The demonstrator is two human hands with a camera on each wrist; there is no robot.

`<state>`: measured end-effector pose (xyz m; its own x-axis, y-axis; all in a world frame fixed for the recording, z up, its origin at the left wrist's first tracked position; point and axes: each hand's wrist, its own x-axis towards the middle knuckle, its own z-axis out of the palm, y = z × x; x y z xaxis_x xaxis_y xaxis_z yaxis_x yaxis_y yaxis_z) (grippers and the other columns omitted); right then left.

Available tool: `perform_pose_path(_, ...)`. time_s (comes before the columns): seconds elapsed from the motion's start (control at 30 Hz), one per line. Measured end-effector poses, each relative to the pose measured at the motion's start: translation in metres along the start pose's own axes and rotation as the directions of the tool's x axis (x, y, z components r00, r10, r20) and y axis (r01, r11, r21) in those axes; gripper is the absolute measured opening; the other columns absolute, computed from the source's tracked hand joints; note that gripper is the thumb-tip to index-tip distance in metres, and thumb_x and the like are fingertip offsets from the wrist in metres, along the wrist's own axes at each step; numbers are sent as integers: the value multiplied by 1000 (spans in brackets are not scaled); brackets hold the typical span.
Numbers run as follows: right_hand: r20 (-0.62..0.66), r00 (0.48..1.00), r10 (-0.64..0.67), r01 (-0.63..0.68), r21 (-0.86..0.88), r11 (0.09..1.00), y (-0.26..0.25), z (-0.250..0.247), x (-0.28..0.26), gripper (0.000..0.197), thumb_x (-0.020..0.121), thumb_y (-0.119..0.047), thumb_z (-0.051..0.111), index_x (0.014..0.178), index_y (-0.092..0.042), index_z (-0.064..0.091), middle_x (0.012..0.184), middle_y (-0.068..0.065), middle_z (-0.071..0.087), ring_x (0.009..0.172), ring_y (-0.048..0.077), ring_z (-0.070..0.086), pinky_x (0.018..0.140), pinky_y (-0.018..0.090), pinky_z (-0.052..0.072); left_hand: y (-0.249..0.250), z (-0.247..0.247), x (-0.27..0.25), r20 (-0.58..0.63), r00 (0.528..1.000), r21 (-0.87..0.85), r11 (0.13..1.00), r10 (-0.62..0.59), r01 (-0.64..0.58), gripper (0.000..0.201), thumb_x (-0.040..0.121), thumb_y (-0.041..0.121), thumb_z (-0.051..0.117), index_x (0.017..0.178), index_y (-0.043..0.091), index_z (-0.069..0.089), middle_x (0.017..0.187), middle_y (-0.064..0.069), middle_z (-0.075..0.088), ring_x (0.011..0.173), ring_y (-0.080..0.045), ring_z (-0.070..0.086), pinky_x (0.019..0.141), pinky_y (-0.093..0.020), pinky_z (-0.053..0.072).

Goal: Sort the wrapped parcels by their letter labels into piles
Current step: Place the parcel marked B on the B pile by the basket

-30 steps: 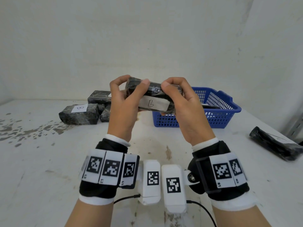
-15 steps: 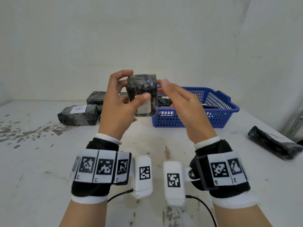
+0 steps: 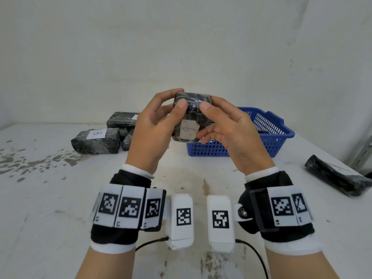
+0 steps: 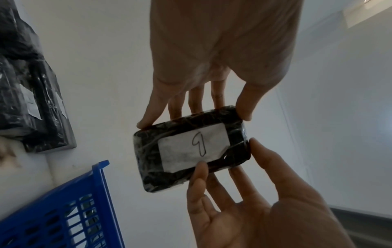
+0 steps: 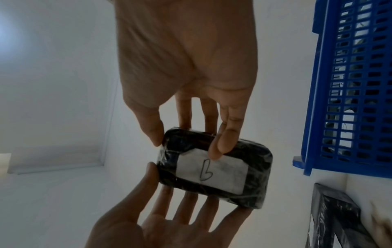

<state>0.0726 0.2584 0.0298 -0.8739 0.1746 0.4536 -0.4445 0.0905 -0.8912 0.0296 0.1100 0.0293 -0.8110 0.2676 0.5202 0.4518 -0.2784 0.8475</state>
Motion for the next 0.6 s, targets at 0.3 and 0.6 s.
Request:
perform_pose_path(0.3,8,999,-39,39,-35,999,3,0,1,23,90,-27,70,113,-20,70,105,17,71,73,27,66,71,36,58,4,3,-1,4,1000,-25,1000,-19,19,19,96,19,56,112,13,65,84,5,70,72,-3,64,67,-21,52)
perform_pose_path(0.6,-25,995,-96,95,-39,995,6,1,1,20,87,-26,70,107,-21,73,112,11,71,89,44,68,85,49,59,2,6,-3,-29,996,68,994,-80,82,32,99,47,42,107,31,69,106,7,72,102,-17,67,88,-36,52)
